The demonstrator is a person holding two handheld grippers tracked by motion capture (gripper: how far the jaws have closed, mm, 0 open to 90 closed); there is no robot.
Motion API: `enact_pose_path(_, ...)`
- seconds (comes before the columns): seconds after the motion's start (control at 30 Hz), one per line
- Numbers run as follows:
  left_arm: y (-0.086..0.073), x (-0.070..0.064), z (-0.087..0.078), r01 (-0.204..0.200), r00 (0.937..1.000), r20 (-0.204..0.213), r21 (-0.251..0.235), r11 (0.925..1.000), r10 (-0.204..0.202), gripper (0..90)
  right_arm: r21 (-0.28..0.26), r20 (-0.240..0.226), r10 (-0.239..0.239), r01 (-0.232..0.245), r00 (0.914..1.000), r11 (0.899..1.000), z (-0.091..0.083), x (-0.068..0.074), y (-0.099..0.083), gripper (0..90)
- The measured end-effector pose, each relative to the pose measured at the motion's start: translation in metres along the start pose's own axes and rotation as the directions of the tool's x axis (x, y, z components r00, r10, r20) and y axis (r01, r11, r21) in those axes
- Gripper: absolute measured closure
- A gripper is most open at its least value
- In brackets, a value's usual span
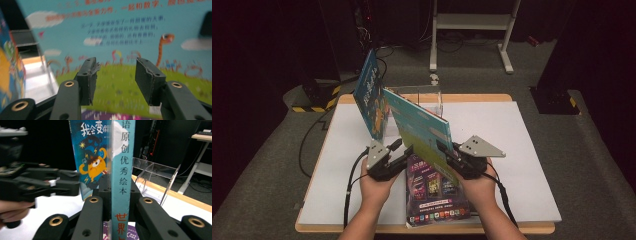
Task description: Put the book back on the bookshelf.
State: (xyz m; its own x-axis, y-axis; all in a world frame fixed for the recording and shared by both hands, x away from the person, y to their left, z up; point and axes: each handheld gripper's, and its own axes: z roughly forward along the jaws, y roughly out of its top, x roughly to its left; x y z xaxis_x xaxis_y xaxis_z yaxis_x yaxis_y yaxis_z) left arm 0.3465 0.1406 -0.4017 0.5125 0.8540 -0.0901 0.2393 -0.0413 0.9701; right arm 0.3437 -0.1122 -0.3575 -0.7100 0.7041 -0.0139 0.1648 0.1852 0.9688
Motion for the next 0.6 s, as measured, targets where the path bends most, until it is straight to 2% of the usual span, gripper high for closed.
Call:
enact_pose_path(0.13,0.012,-0.002,0.012,-0.011,0.9998,-0.018,-0.004,0.9999,0.011,52.2,-0.011,-0.012,0.015,-0.015,0.9998,1.0,0.001,-0.001,-0.001,79.5)
enact_pose_path(0.4,0.015,0.0,0.018,0.029,0.9992,-0.026,-0.021,0.9994,-0.029,52.0,-0.01,-0.03,0.023,-0.023,0.9993,1.0,-0.001,0.005,-0.004,76.7)
enact_pose_path(0.47,0.014,0.001,0.017,0.033,0.999,-0.03,-0.019,0.9993,-0.033,52.1,0.012,-0.057,0.037,-0.036,0.9977,0.999,-0.004,0.001,-0.01,70.8)
enact_pose_path(0.53,0.013,0.001,0.017,0.034,0.999,-0.029,-0.016,0.9993,-0.035,51.7,0.003,-0.093,0.05,-0.05,0.9944,0.999,-0.013,-0.004,-0.023,66.2)
enact_pose_path(0.57,0.013,0.001,0.017,0.034,0.999,-0.029,-0.018,0.9993,-0.035,51.7,-0.004,-0.116,0.059,-0.06,0.9915,0.998,-0.018,-0.007,-0.031,67.3)
enact_pose_path(0.6,0.013,0.001,0.018,0.035,0.9989,-0.029,-0.02,0.9992,-0.035,51.7,0.003,-0.119,0.063,-0.063,0.9909,0.998,-0.022,-0.01,-0.038,69.8)
